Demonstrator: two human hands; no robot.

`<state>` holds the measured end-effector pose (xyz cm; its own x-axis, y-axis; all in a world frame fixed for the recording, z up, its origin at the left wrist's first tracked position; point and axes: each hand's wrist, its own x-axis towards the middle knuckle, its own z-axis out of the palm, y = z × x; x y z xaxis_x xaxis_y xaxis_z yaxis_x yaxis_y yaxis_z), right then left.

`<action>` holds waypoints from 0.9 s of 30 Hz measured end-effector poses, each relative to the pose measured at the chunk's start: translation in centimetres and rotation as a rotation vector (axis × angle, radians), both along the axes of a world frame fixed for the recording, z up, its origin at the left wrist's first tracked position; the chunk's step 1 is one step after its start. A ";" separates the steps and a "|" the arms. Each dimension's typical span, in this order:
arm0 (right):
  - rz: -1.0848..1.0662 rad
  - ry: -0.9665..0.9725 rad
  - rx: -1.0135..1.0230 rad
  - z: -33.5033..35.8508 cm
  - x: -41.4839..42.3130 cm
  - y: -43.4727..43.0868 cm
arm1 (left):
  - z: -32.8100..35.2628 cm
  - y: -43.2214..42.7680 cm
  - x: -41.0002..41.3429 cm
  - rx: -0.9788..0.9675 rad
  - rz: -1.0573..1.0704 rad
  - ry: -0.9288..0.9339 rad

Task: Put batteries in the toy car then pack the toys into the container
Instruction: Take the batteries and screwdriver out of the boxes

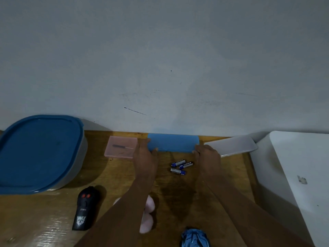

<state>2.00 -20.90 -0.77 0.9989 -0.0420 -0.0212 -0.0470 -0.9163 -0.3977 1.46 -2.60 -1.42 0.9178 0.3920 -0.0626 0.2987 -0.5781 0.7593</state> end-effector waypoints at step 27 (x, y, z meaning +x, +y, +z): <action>0.328 0.045 0.130 5.3 -4.1 13.1 | 6.7 12.3 -8.1 0.267 -0.100 0.132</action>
<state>-2.12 -7.80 4.51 0.9566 0.2871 -0.0494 0.2216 -0.8271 -0.5166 -6.61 9.69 5.24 0.9434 0.3191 -0.0907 0.3164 -0.7835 0.5349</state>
